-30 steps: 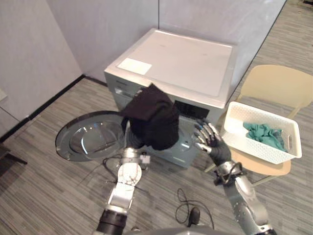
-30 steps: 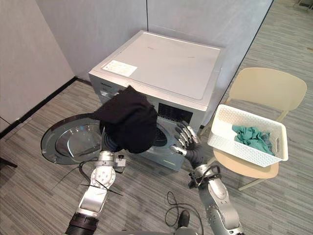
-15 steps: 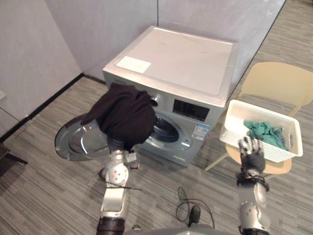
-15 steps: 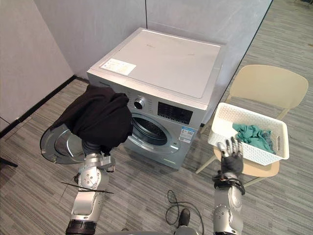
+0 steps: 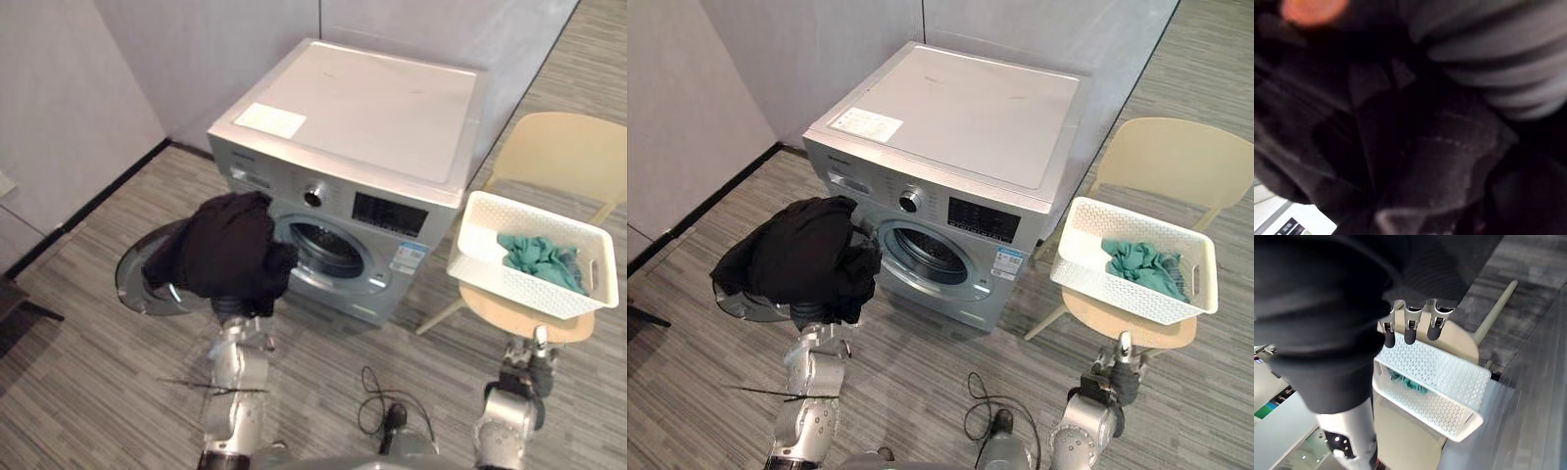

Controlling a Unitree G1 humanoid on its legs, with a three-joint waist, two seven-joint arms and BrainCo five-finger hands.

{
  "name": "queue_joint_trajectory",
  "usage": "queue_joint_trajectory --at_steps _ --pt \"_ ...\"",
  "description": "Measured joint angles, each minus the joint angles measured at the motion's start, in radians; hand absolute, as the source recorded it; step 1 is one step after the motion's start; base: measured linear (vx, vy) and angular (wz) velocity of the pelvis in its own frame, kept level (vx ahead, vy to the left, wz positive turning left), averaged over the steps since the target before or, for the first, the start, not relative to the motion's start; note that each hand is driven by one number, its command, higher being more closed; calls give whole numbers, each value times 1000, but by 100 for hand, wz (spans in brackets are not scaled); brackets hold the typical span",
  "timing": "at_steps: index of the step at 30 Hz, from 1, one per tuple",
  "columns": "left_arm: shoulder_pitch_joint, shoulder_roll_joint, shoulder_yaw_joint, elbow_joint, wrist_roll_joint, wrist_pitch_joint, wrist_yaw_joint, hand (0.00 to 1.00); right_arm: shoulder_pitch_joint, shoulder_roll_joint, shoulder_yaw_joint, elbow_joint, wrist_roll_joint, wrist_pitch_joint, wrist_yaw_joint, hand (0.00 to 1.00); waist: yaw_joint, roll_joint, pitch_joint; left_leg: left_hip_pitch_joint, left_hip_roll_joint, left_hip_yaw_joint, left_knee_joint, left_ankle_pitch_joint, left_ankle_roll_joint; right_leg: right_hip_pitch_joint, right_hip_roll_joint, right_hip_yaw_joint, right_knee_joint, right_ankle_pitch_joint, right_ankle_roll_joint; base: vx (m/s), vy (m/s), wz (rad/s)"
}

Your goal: Pick up the laundry basket with both hands and put the clothes into the washing machine.

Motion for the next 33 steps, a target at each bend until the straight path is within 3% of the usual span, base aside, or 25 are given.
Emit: queue_joint_trajectory --at_steps 1,2,4,6,8,12,15,16,17,18,19,20,21,24,25,26,27,28,29,30,31,33 --pt "13 0 -1 1 -10 -1 0 100 -4 0 10 30 1 10 1 0 0 -6 3 5 -2 14 9 -15 0 -15 -20 -42 44 -22 -15 -12 -13 -68" --pt "35 0 -9 7 -32 -2 -1 100 -6 -1 27 96 1 24 2 0 2 -14 7 18 -4 39 26 -44 -2 -24 -67 -151 110 -59 -34 59 -6 -64" --pt "51 8 -26 45 -45 -4 -21 100 -8 -1 29 212 -24 47 -9 0 0 -9 10 32 2 63 34 -59 -6 -20 -111 -281 160 -77 -46 100 7 -40" --pt "46 9 -62 111 -48 -8 -45 100 -5 -1 17 406 -125 71 -25 0 -2 4 13 34 14 74 30 -52 -18 -17 -104 -321 161 -90 -61 141 10 -10" --pt "31 6 -102 214 -46 -13 -67 100 -10 -5 -10 579 -193 108 -37 0 -3 12 11 37 18 73 19 -47 -24 -17 -91 -328 163 -108 -51 201 28 -1" --pt "14 7 -131 335 -46 -11 -88 100 -5 -46 -10 719 -249 144 -28 0 -5 16 13 26 54 62 77 -52 -20 30 -63 -358 137 -135 -25 214 -3 19" --pt "28 9 -92 373 -53 -12 -91 100 9 -59 4 753 -286 161 -14 0 0 24 17 -75 151 29 398 -35 12 126 -8 -392 65 -144 -16 225 -79 13" --pt "43 10 -77 373 -61 -13 -92 100 10 -74 16 756 -318 161 -3 0 1 33 22 -100 183 20 503 -7 54 157 10 -386 51 -151 -17 179 -82 -31" --pt "60 11 -65 374 -69 -14 -104 100 11 -94 53 756 -359 162 9 0 2 47 26 -141 218 -5 626 64 91 195 35 -370 24 -161 -13 215 -81 -54" --pt "74 19 -54 374 -70 -14 -110 100 12 -105 89 756 -396 163 19 0 6 42 28 -189 244 -39 742 152 68 228 49 -339 -19 -163 -14 259 -35 -56" --pt "76 23 -51 375 -71 -15 -112 100 2 -111 100 755 -414 163 23 0 15 45 26 -216 250 -47 792 130 62 233 51 -324 -32 -163 -15 259 7 -68" --pt "73 30 -55 375 -76 -15 -129 100 -5 -118 112 760 -439 163 29 0 25 45 25 -273 248 -49 855 47 47 240 49 -296 -57 -151 -3 265 50 -64" --pt "70 30 -54 374 -76 -15 -142 100 -22 -124 122 765 -464 164 38 0 26 41 26 -329 241 -50 857 2 36 251 45 -279 -87 -134 4 223 48 -63" --pt "68 35 -51 374 -75 -12 -153 100 -42 -121 150 772 -481 164 40 0 27 23 25 -393 234 -52 704 -4 42 286 14 -245 -128 -104 41 232 171 -42" --pt "66 33 -51 374 -75 -11 -157 100 -43 -121 160 771 -488 163 40 0 24 15 23 -400 217 -62 535 5 45 306 -14 -239 -137 -90 65 264 356 -23" --pt "67 31 -52 374 -75 -11 -169 100 -39 -124 163 771 -492 163 41 0 23 17 17 -393 191 -70 370 53 63 315 -30 -240 -140 -78 86 327 484 -18" --pt "71 23 -57 382 -75 -12 -178 100 -39 -136 159 770 -492 163 43 0 22 41 3 -378 170 -79 154 258 123 332 -28 -240 -150 -68 111 260 459 -9" --pt "69 26 -64 402 -75 -12 -184 100 -34 -148 153 777 -492 163 44 0 21 59 -5 -376 163 -79 123 303 90 341 -28 -236 -163 -62 131 282 454 22" --pt "24 64 -59 462 -75 -9 -190 100 -51 -108 156 780 -492 168 45 0 -1 5 -11 -366 108 -79 82 293 33 339 -53 -227 -187 -69 132 183 283 30" --pt "12 84 -54 481 -76 -9 -190 100 -62 -89 157 777 -492 168 50 0 -2 3 -6 -361 96 -78 48 304 34 328 -38 -218 -197 -71 129 158 183 34" --pt "0 115 -56 518 -77 -3 -193 100 -81 -62 158 768 -492 169 61 0 -4 -14 -6 -338 71 -74 -3 316 35 324 -5 -214 -227 -75 122 91 59 6" --pt "2 135 -77 557 -77 4 -196 100 -101 -53 160 760 -492 169 65 0 -2 -18 -6 -293 28 -57 -41 316 36 342 -11 -206 -245 -67 110 87 87 -5"
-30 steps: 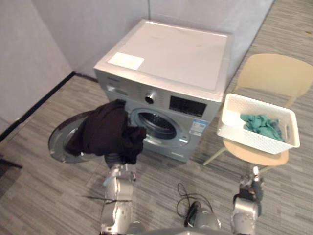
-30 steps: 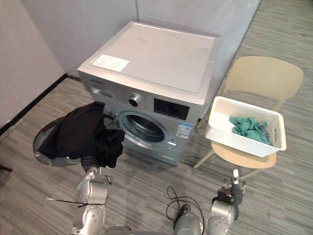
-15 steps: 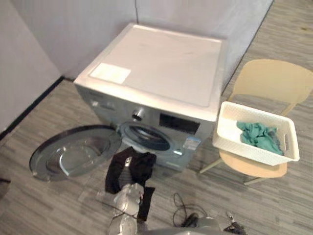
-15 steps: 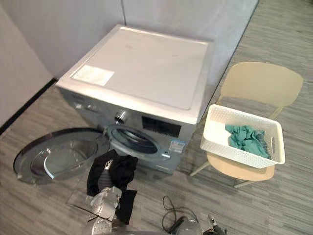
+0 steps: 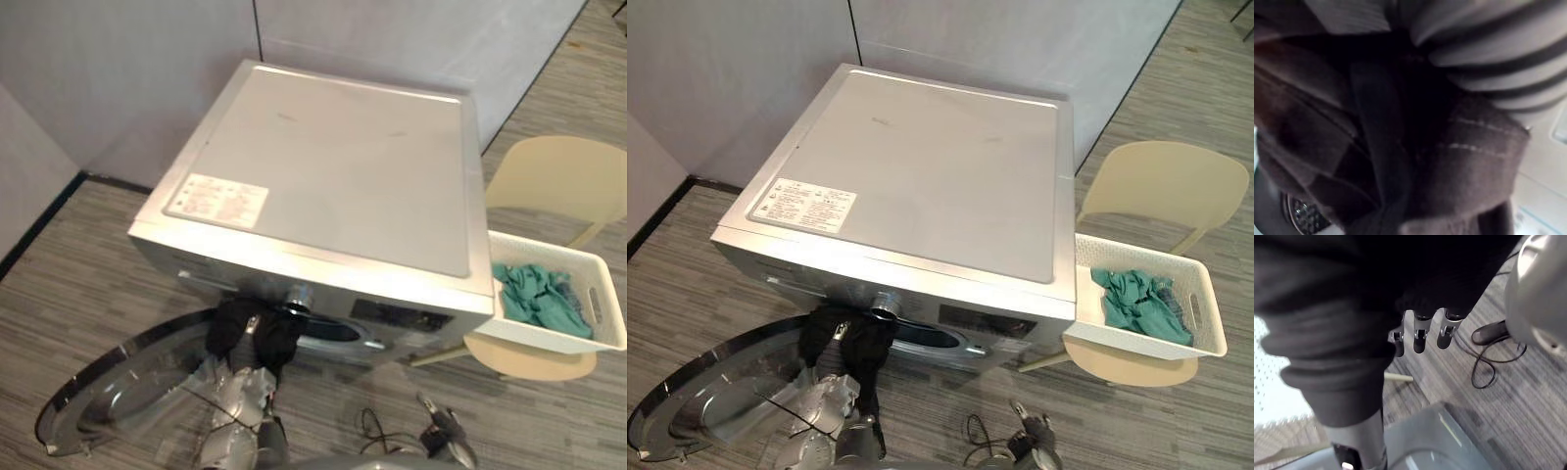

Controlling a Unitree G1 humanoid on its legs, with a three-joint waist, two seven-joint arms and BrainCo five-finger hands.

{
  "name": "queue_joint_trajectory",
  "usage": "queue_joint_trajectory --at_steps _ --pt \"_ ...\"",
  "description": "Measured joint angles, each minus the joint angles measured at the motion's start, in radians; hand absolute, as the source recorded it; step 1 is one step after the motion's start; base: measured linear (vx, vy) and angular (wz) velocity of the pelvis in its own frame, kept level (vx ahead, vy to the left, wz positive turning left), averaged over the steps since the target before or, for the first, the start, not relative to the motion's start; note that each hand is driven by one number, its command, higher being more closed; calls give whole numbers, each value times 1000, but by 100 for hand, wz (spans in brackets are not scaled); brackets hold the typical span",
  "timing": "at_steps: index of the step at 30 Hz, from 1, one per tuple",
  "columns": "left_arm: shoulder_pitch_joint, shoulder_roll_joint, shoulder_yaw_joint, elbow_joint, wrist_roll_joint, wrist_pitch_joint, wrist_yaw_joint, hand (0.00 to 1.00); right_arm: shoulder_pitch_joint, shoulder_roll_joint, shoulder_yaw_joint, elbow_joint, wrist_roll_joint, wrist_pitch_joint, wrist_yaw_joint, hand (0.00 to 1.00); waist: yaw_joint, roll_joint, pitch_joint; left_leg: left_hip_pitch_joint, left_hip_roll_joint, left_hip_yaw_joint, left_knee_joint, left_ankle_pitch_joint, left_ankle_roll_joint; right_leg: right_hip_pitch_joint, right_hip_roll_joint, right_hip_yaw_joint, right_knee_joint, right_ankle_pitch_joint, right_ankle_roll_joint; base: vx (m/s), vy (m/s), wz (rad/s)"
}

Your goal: Pick up the laundry basket with both hands and put the clothes into the washing machine.

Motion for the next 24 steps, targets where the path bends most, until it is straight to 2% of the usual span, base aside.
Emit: queue_joint_trajectory --at_steps 2,3,6,9,12,18,22,24 --pt "4 16 -37 34 1 0 -10 100 -16 1 0 1 0 -1 7 0 1 -1 -1 41 -27 25 -43 6 7 5 -25 32 5 2 -2 47 99 -15" --pt "5 23 -69 62 2 2 -23 100 -23 3 0 3 5 0 15 0 2 16 4 75 -41 38 -102 31 6 4 -31 38 0 2 -2 3 34 -19" --pt "3 19 -122 102 3 19 -41 100 -22 -5 -2 6 36 9 16 0 -3 38 4 110 -51 42 -179 68 3 1 -31 42 -6 -2 4 -20 -4 -11" --pt "-4 8 -164 128 11 21 -65 100 -18 -12 2 12 41 15 18 0 -3 33 7 112 -51 42 -183 68 3 4 -32 42 -6 -9 4 0 0 0" --pt "-24 9 -183 170 37 23 -83 100 -22 -11 33 12 41 17 18 0 -4 18 15 112 -52 40 -184 67 2 4 -34 42 -3 -21 22 0 0 0" --pt "-42 10 -209 208 41 23 -85 100 -52 -2 81 23 40 35 19 0 -3 14 16 97 -52 24 -178 65 0 8 -28 19 -8 -22 23 27 -21 7" --pt "-60 12 -209 187 40 23 -79 100 -86 0 121 56 37 37 21 0 1 -16 35 81 -42 -51 -175 75 -8 14 -20 -38 78 -62 -4 30 -58 56" --pt "-87 42 -204 129 39 22 -70 100 -119 8 124 73 29 35 21 0 4 -52 65 -6 -22 -136 -98 76 -9 1 2 -85 133 -94 -21 -40 -70 86"
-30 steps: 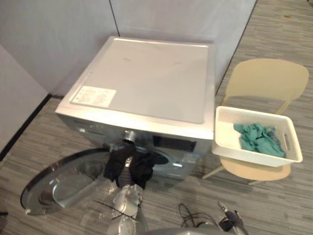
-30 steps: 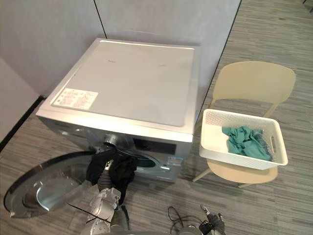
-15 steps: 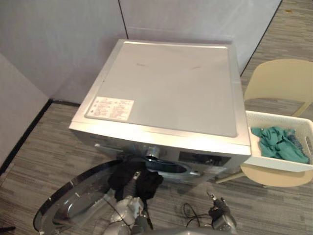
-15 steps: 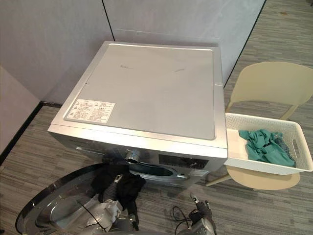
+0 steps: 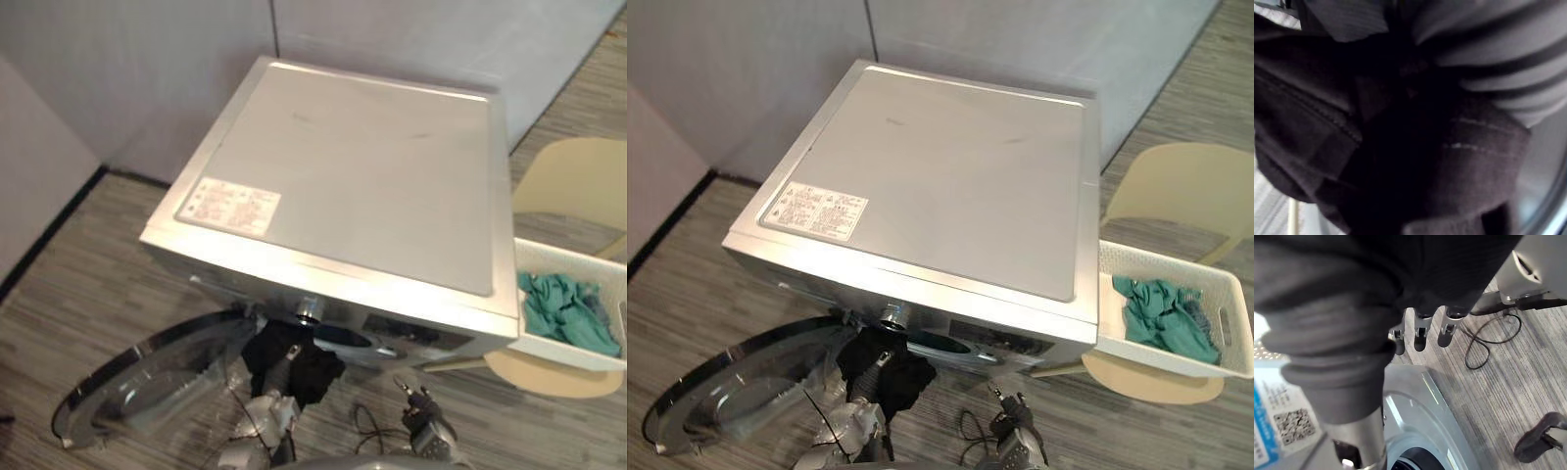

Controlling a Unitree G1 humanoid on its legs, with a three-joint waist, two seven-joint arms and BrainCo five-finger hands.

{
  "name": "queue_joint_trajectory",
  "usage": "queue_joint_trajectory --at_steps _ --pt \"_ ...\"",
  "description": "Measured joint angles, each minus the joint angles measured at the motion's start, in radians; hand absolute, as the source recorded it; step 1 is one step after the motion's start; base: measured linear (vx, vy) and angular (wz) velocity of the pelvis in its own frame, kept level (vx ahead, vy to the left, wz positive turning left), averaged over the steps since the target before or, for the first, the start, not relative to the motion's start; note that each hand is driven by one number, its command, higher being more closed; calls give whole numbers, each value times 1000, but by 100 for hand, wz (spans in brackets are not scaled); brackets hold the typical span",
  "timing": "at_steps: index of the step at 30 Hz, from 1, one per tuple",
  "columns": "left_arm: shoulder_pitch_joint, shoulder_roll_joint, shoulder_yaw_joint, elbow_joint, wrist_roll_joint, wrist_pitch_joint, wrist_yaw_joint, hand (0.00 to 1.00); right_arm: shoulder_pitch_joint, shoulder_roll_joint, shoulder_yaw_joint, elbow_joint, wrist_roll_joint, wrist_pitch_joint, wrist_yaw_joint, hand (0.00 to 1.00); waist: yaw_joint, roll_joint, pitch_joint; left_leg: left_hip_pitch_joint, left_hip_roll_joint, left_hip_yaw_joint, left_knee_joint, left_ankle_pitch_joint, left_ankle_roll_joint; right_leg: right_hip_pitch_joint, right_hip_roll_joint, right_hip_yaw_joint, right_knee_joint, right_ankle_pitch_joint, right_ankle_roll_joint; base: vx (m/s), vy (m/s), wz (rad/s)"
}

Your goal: Pick up the laundry basket with both hands and put the clothes into the washing machine.

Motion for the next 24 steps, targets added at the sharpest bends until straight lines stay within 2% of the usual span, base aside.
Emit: queue_joint_trajectory --at_steps 2,3,5,9,10,11,12,13,15,18,22,24 --pt "-58 9 -3 -16 -1 0 12 100 -34 -8 0 11 -7 -4 -5 0 10 -16 32 -64 19 -50 41 0 0 -2 31 -62 27 -28 -13 -88 -79 87" --pt "-94 6 -8 -16 -7 0 16 100 -62 -14 3 11 -7 -7 -7 0 28 -22 67 -83 30 -47 65 0 -1 -3 36 -81 58 -54 -11 -126 -65 71" --pt "-132 4 -19 -16 -24 0 33 100 -111 -25 34 10 -7 -9 -8 0 31 -24 104 -113 41 -45 114 0 0 -14 30 -89 114 -95 -3 -151 -25 24" --pt "-214 -17 -58 -20 -51 -4 58 100 -220 -27 75 18 3 -25 -30 0 50 10 185 -216 80 -36 288 -36 38 -101 3 -36 257 -170 -9 -169 3 -19" --pt "-241 -40 -91 -19 -62 -4 73 100 -245 -26 76 16 30 -41 -35 0 44 38 203 -250 96 -35 327 -65 27 -133 -5 -28 304 -191 -10 -169 55 -10" --pt "-262 -57 -109 -19 -75 -3 76 100 -254 -25 76 15 51 -45 -39 0 44 44 213 -279 98 -28 355 -79 21 -167 -21 -18 357 -210 -6 -160 61 -5" --pt "-273 -65 -116 -18 -80 -3 78 100 -258 -25 77 15 55 -45 -41 0 46 43 219 -294 98 -19 374 -84 27 -189 -35 -9 384 -218 -8 -188 135 -17" --pt "-308 -89 -117 -14 -89 -4 91 100 -273 -28 76 15 60 -44 -47 0 48 44 229 -359 99 -11 457 -118 35 -256 -73 21 465 -236 -5 -124 90 -23" --pt "-336 -100 -114 -3 -98 -6 100 100 -282 -35 75 15 60 -43 -47 0 46 44 230 -404 99 4 509 -141 44 -301 -101 42 514 -245 -4 -61 113 -22" --pt "-415 -102 -98 11 -109 -12 117 100 -289 -49 51 -7 66 -42 -52 0 25 47 267 -490 95 31 637 -204 77 -388 -166 92 613 -255 12 -60 217 -16" --pt "-466 -124 -45 10 -118 -32 141 100 -247 -39 19 -137 105 -43 -59 0 22 39 278 -590 99 64 768 -282 103 -504 -234 161 736 -285 46 -83 184 -10" --pt "-490 -152 -2 7 -119 -49 160 100 -245 -19 13 -238 153 -48 -75 0 22 40 286 -654 124 97 839 -312 120 -585 -259 205 807 -312 56 -124 98 -11"
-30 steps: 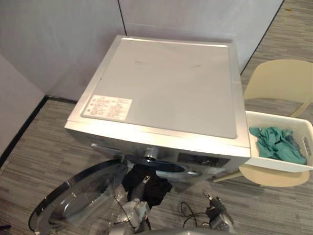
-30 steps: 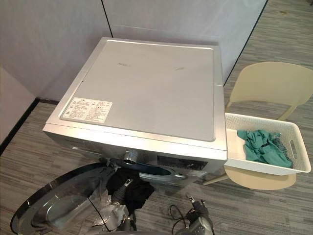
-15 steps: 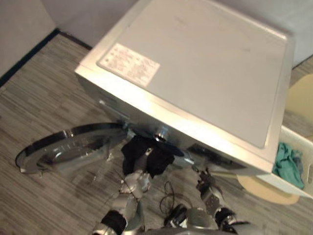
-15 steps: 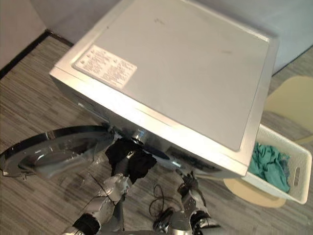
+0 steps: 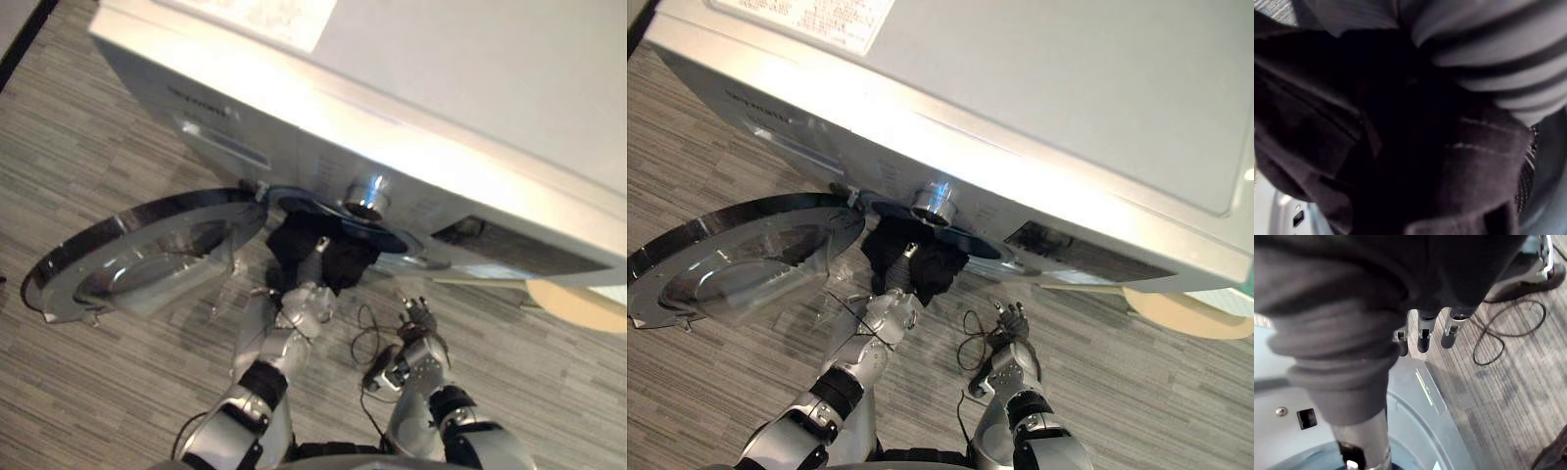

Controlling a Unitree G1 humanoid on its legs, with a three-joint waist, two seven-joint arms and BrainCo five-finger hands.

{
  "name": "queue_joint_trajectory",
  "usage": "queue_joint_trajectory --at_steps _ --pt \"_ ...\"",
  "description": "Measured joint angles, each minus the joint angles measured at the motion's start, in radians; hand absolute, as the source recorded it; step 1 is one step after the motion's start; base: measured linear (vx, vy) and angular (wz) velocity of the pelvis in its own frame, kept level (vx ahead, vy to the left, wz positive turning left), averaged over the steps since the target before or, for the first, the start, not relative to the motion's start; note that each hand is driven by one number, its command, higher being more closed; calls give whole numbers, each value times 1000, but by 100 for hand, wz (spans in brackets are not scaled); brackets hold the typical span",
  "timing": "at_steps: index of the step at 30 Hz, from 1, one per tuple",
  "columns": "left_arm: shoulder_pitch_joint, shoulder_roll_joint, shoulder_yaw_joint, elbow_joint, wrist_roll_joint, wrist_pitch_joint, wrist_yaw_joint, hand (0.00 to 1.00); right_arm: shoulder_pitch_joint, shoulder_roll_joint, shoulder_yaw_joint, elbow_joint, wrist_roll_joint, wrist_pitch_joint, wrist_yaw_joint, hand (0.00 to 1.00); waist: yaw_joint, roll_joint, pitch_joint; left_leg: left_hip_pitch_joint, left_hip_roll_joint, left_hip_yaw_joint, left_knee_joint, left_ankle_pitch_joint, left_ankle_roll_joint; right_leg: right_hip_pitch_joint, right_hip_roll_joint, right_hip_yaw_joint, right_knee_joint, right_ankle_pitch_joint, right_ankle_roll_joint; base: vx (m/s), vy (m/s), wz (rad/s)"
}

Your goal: Pick up the laundry basket with both hands and put the clothes into the washing machine.

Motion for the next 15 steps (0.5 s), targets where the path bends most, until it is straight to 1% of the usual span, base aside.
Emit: queue_joint_trajectory --at_steps 1,2,3,4,5,8,12,13,14,15 --pt "-10 -6 7 0 0 -3 5 100 -2 6 -1 -20 12 -4 0 0 1 -2 1 -16 10 15 7 -1 2 -23 -2 11 11 -2 0 -95 54 -13" --pt "-28 -17 22 0 0 -5 12 100 -4 26 -11 -70 36 -16 0 0 3 -4 4 -51 42 39 66 -12 11 -68 -10 23 33 -4 -4 -52 63 -23" --pt "-33 -30 43 0 -1 -9 23 100 1 44 -20 -114 49 -27 -1 0 -1 -3 8 -68 63 42 130 -60 37 -92 -15 42 75 -14 -2 -75 123 -20" --pt "-51 -37 51 1 -5 -11 32 100 0 58 -23 -155 60 -41 -5 0 -5 -11 18 -94 69 37 167 -78 39 -123 -22 73 112 -20 2 -57 127 -21" --pt "-84 -51 65 0 -14 -14 45 100 1 64 -32 -209 76 -51 -11 0 -3 -13 20 -141 78 40 201 -88 46 -178 -30 92 144 -22 1 -72 125 -16" --pt "-169 -77 132 0 -36 -39 86 100 -9 87 -37 -349 98 -97 -19 0 -3 -16 22 -257 94 44 261 -100 65 -320 -35 148 209 -22 -1 -83 109 -23" --pt "-252 -79 198 -2 -58 -60 130 100 -34 116 -35 -449 125 -140 -20 0 -8 -20 24 -339 113 59 303 -106 73 -443 -32 208 258 -18 -8 -96 36 -22" --pt "-277 -79 212 -14 -67 -73 140 100 -42 122 -35 -483 129 -156 -18 0 -10 -20 24 -363 122 65 309 -105 73 -482 -25 226 267 -15 -12 -106 -3 -27" --pt "-292 -80 229 -36 -71 -81 149 100 -50 128 -34 -507 136 -161 -18 0 -15 -20 24 -382 131 69 311 -105 73 -511 -14 236 268 -11 -19 -123 -10 -34" --pt "-316 -80 249 -59 -79 -92 161 100 -59 133 -26 -529 142 -174 -16 0 -27 -20 24 -408 142 72 311 -105 72 -546 1 246 267 -4 -26 -70 -13 -31"
